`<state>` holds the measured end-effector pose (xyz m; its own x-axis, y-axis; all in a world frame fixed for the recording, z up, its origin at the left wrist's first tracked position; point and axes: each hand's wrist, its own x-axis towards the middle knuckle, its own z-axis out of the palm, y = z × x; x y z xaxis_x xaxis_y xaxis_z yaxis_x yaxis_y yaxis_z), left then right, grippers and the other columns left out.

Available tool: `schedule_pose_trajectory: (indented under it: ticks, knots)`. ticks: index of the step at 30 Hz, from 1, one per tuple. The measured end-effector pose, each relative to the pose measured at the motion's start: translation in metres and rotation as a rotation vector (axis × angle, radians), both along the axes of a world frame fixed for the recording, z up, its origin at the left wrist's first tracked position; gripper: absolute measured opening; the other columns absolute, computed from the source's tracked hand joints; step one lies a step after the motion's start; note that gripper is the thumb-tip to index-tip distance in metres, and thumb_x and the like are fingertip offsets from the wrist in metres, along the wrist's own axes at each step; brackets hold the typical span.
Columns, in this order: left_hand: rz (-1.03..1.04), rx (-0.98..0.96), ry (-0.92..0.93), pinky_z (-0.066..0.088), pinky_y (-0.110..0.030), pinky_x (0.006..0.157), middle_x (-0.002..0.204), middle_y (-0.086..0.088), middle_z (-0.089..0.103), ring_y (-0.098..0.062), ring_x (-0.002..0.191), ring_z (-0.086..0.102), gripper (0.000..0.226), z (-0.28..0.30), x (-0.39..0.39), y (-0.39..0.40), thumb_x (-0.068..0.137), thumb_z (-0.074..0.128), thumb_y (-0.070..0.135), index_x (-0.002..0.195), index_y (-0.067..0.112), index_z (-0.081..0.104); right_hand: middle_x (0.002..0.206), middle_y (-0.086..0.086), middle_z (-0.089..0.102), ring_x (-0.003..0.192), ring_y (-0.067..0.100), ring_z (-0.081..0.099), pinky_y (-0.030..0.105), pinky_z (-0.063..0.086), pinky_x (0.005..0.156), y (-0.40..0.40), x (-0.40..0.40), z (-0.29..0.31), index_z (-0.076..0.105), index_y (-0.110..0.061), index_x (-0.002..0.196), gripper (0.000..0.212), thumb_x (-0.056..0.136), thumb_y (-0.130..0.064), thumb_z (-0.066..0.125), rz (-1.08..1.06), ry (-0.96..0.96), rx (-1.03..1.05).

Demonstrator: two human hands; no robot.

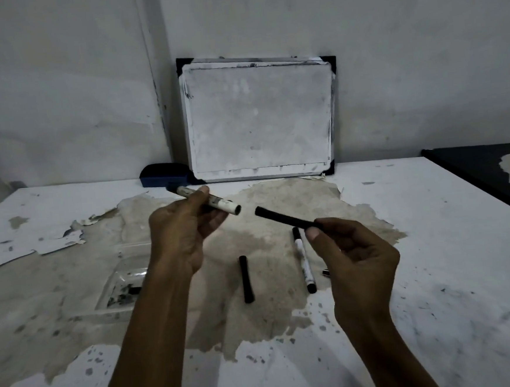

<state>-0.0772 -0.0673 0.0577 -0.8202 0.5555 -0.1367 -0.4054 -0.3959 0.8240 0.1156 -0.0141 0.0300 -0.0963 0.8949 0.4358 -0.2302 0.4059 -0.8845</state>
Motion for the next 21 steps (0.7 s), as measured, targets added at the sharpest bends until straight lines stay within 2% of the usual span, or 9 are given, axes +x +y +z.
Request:
schedule_pose_trajectory:
  ticks: [3,7,10,13,15,17,21]
  knots:
    - [0.093,0.045,0.003,0.059,-0.025,0.052,0.054,-0.003,0.072,-0.014,0.054,0.072,0.011,0.006,-0.021,-0.023,0.089,0.067,0.004,0.079,0.001,0.064,0.071,0.001,0.075,0.072,0.016,0.072,0.017,0.054,0.064,-0.002,-0.013,0.008,0.074,-0.012,0.078,0.018,0.073,0.005,0.075,0.111,0.104,-0.132]
    - [0.25,0.094,-0.006,0.06,-0.027,0.057,0.054,-0.005,0.071,-0.018,0.058,0.073,0.011,0.008,-0.047,-0.067,0.087,0.069,0.002,0.078,0.0,0.063,0.073,0.01,0.074,0.073,0.019,0.071,0.022,0.055,0.067,-0.014,-0.048,0.013,0.074,-0.012,0.081,0.018,0.073,0.005,0.076,0.225,0.032,-0.141]
    - [0.339,0.099,-0.024,0.06,-0.027,0.059,0.052,-0.004,0.071,-0.017,0.057,0.074,0.012,0.005,-0.061,-0.1,0.089,0.068,0.003,0.077,0.0,0.064,0.074,0.007,0.075,0.071,0.013,0.071,0.026,0.058,0.07,-0.03,-0.082,0.01,0.075,-0.013,0.087,0.019,0.074,0.001,0.075,0.296,-0.136,-0.045]
    - [0.381,0.079,-0.04,0.061,-0.026,0.058,0.054,-0.005,0.072,-0.019,0.061,0.075,0.021,0.0,-0.071,-0.126,0.089,0.068,0.004,0.068,0.001,0.069,0.074,-0.004,0.074,0.071,0.004,0.07,0.016,0.055,0.069,-0.048,-0.114,0.007,0.076,-0.015,0.081,0.013,0.07,-0.007,0.077,0.318,-0.366,0.1]
    - [0.404,0.056,-0.042,0.061,-0.027,0.061,0.057,-0.006,0.073,-0.022,0.069,0.074,0.014,-0.005,-0.076,-0.14,0.088,0.069,0.005,0.074,0.001,0.067,0.071,-0.008,0.073,0.07,0.001,0.068,0.014,0.055,0.064,-0.058,-0.132,0.005,0.074,-0.018,0.077,0.011,0.068,-0.012,0.077,0.357,-0.515,0.149]
    - [0.416,0.051,-0.047,0.061,-0.027,0.061,0.057,-0.006,0.073,-0.022,0.069,0.073,0.012,-0.008,-0.079,-0.151,0.088,0.069,0.005,0.079,0.0,0.064,0.069,-0.007,0.072,0.068,0.003,0.068,0.023,0.059,0.065,-0.066,-0.145,0.002,0.074,-0.019,0.073,0.011,0.064,-0.015,0.075,0.418,-0.63,0.198]
    - [0.404,0.046,-0.044,0.061,-0.026,0.059,0.056,-0.005,0.073,-0.018,0.06,0.073,0.012,-0.01,-0.079,-0.161,0.088,0.068,0.004,0.078,-0.001,0.064,0.061,-0.01,0.069,0.063,0.005,0.067,0.037,0.056,0.081,-0.071,-0.156,-0.004,0.074,-0.022,0.069,0.014,0.056,-0.026,0.071,0.486,-0.843,0.345]
